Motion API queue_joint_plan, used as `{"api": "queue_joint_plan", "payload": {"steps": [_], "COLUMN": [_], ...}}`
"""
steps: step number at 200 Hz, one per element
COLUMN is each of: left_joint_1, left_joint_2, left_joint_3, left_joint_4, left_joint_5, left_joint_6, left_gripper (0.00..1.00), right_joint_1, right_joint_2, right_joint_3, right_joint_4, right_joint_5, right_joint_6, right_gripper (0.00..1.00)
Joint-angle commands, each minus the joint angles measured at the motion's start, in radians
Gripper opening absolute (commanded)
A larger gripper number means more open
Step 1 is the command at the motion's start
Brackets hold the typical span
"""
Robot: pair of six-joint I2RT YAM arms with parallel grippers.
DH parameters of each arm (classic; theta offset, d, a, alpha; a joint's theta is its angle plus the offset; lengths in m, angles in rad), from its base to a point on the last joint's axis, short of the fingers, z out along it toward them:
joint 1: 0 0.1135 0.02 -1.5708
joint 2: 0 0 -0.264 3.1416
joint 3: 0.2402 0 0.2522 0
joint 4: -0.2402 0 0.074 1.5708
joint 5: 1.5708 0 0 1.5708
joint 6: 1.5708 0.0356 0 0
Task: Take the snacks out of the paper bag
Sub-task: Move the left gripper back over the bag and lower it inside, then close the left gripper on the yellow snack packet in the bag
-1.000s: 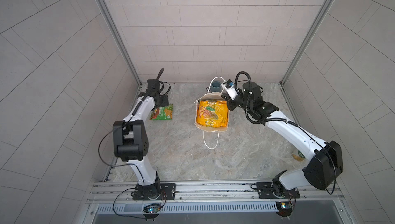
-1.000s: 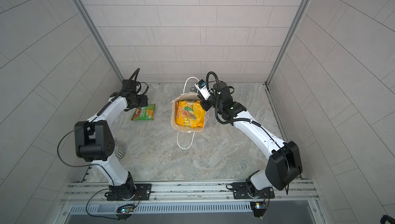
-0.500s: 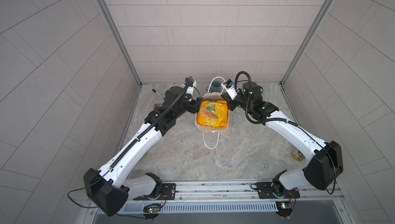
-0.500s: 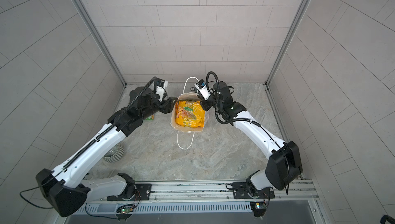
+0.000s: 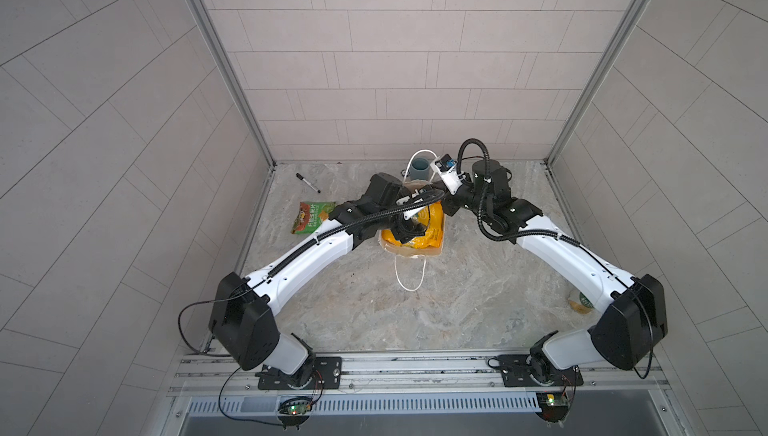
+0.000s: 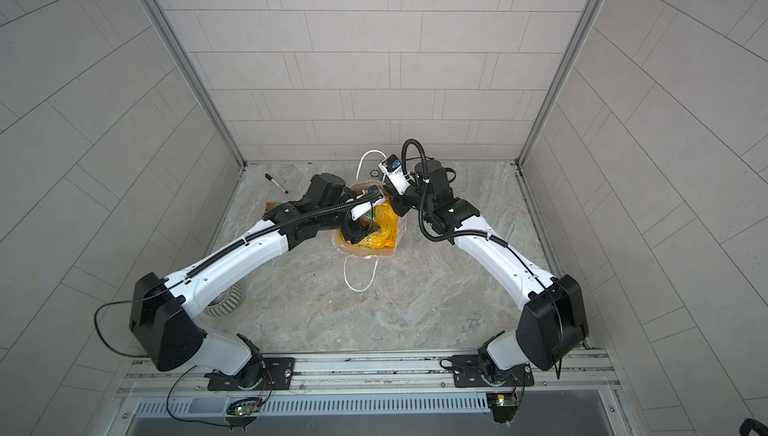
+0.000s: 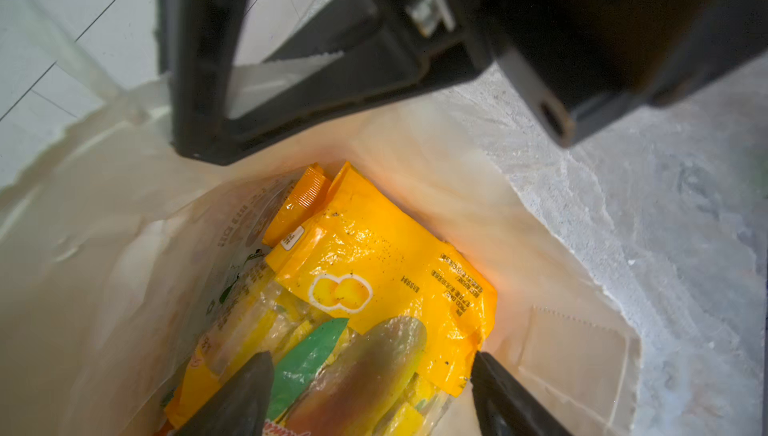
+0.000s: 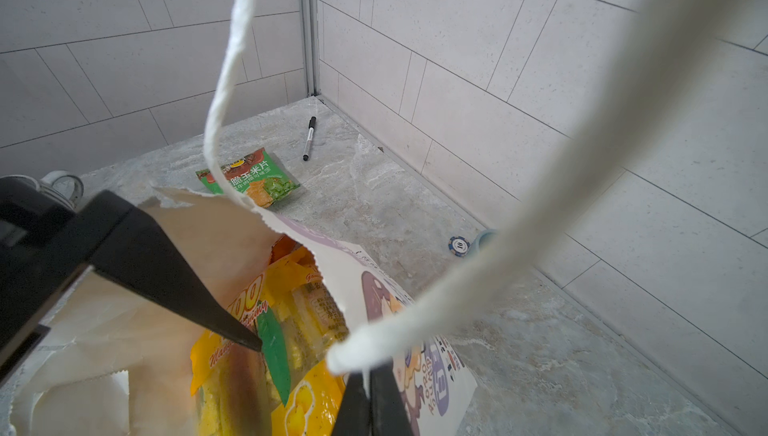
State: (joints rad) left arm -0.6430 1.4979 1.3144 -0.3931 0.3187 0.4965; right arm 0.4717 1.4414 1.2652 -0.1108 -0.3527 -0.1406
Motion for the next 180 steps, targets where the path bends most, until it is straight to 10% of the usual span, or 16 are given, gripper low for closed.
{"api": "queue_joint_plan", "payload": {"steps": [1, 120, 180], "left_joint_1": [0.036, 0.041, 0.041], "left_joint_2": [0.019, 0.275, 0.295], "left_joint_3": [0.049, 0.262, 0.223], "left_joint_4": [0.028, -0.089, -0.082], "left_joint_5": [0.084, 0.116, 0.14], "left_joint_6": [0.145, 0.292, 0.295], "left_gripper": [0.8, 0.81, 0.52], "right_joint_1": [-0.001, -0.004, -0.011], "right_joint_2": [-0.056, -0.068, -0.068], "right_joint_3": [0.005, -0.011, -0.022], "right_joint_4": [0.04, 0.053, 0.069], "right_joint_5": [-0.02, -0.024, -0.029], "right_joint_6": [0.009, -0.011, -0.002], "right_gripper": [0.0, 0.0, 0.0]}}
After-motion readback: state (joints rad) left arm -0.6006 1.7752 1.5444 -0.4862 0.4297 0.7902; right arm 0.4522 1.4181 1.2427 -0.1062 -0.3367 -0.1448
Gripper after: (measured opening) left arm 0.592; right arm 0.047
